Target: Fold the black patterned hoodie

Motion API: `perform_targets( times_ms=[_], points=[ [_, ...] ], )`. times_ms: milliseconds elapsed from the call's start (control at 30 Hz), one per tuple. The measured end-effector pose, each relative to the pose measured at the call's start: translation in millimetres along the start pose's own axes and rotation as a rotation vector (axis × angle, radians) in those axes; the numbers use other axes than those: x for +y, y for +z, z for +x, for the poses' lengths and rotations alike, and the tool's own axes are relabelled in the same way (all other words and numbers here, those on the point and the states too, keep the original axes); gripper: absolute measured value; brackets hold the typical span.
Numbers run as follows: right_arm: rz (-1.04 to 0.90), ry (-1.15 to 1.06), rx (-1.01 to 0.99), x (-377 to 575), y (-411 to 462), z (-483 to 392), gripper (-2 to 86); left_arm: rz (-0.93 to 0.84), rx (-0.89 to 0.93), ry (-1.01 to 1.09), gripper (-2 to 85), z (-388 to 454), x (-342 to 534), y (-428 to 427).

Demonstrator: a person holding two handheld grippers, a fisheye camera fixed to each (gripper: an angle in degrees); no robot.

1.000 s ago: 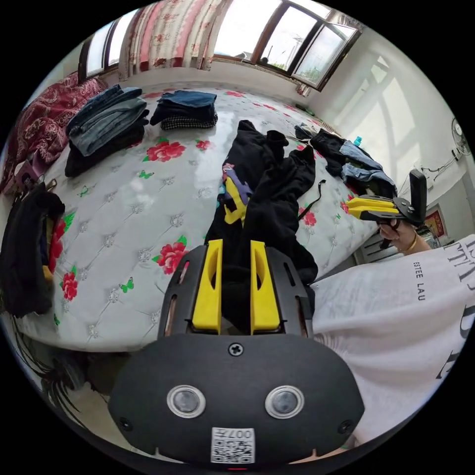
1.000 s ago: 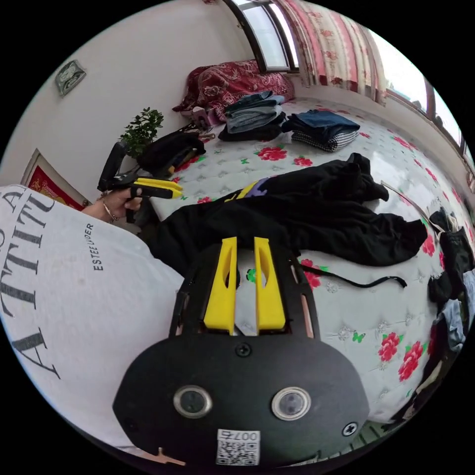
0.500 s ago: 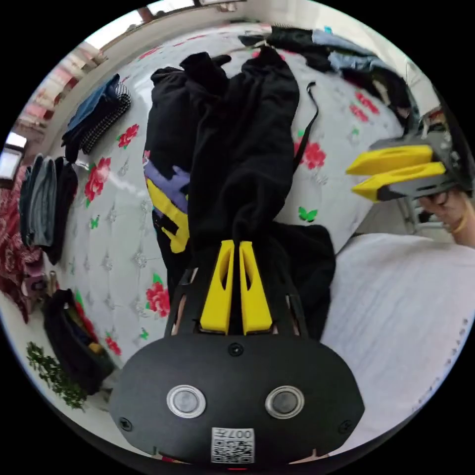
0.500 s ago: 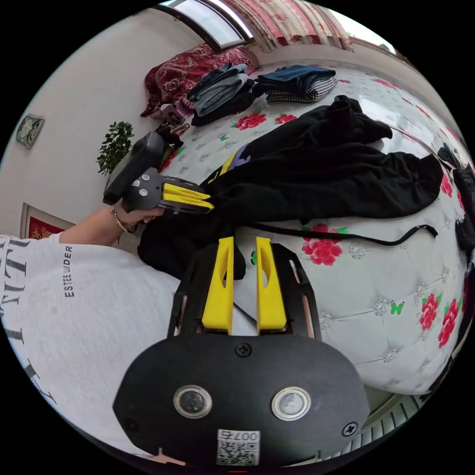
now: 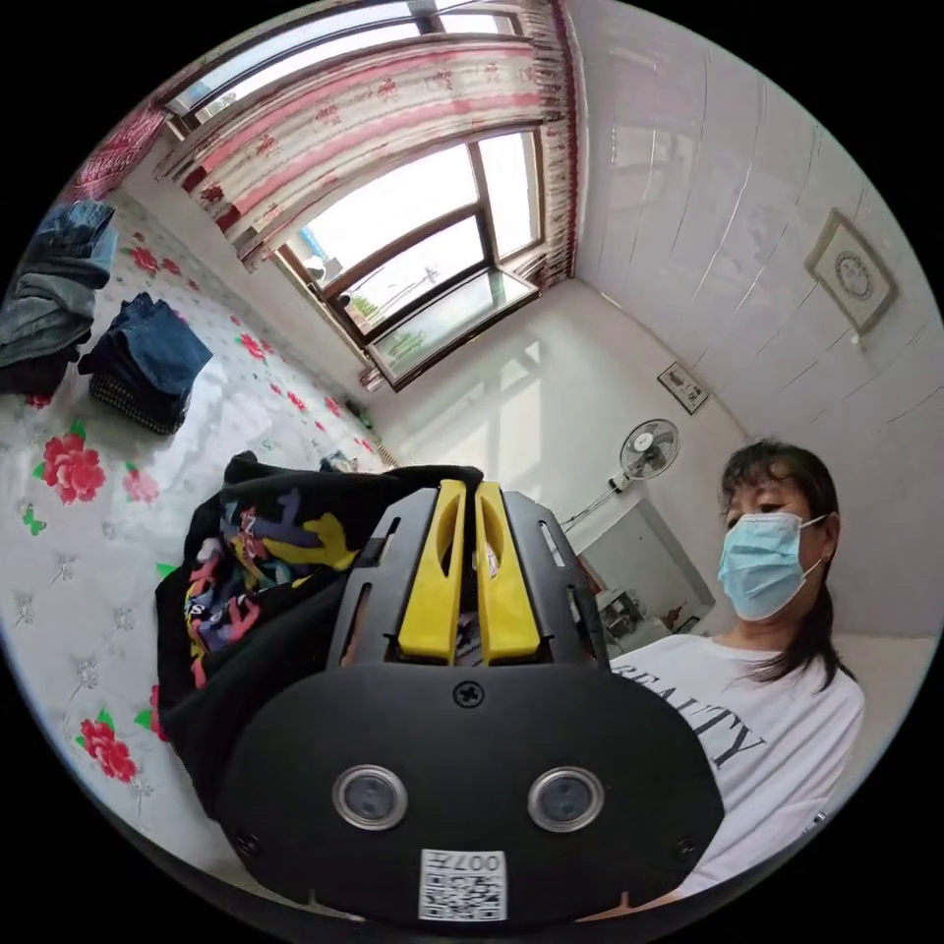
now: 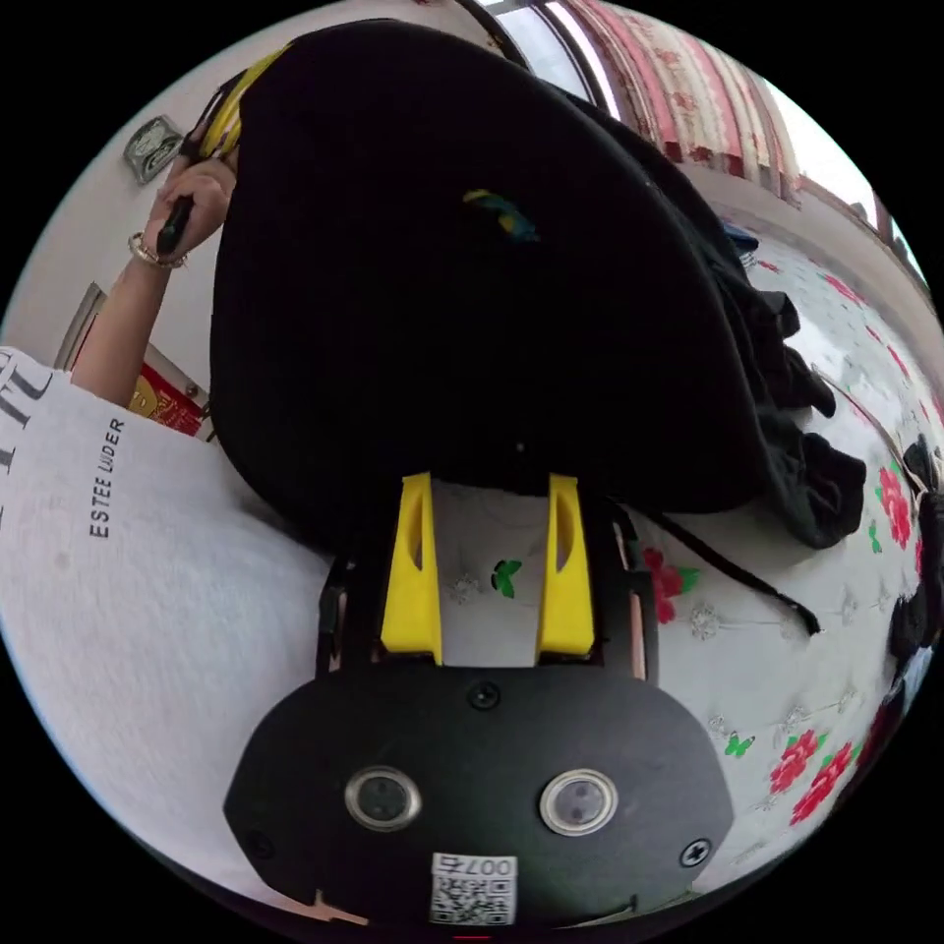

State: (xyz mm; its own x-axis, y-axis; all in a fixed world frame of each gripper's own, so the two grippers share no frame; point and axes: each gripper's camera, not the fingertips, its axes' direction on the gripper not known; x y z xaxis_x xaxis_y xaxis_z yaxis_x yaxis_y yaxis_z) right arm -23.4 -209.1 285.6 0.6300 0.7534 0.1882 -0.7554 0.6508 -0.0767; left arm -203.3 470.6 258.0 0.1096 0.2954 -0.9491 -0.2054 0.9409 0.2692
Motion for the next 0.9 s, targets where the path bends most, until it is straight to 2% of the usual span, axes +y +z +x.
perform_targets(
  times_ms=[133,400,500,567,633,667,767,900],
  points=[
    [0.04,-0.194,0.046,-7.1,-20.4,-38.8,14.8,0.098,0.078,0.041,-1.0,36.2,-18.5,-11.1],
    [0.208,-0.344,-0.088,7.7,-99.2,-91.0,17.1,0.358,0.169,0.116,-1.0,116.3,-50.5,-38.7],
    [0.274,-0.362,-0.101,4.2,-127.9,-109.1,15.5,0.399,0.191,0.128,-1.0,134.5,-53.5,-39.4],
    [0.297,-0.327,-0.083,-10.0,-132.6,-117.3,11.8,0.413,0.189,0.134,-1.0,145.5,-53.5,-38.0],
    [0.269,-0.222,0.047,-35.6,-138.3,-113.4,4.5,0.426,0.154,0.153,-1.0,161.4,-52.4,-42.4],
    [0.285,-0.193,0.083,-39.4,-145.3,-109.3,4.1,0.436,0.115,0.18,-1.0,175.6,-51.2,-51.4],
    [0.43,-0.093,0.067,-35.7,-217.5,-71.9,2.5,0.49,0.036,0.288,-1.0,218.4,-41.7,-90.0],
    [0.753,0.022,0.219,9.2,-384.7,-31.9,1.8,0.556,-0.058,0.444,-1.0,282.4,-19.0,-132.2]
  ],
)
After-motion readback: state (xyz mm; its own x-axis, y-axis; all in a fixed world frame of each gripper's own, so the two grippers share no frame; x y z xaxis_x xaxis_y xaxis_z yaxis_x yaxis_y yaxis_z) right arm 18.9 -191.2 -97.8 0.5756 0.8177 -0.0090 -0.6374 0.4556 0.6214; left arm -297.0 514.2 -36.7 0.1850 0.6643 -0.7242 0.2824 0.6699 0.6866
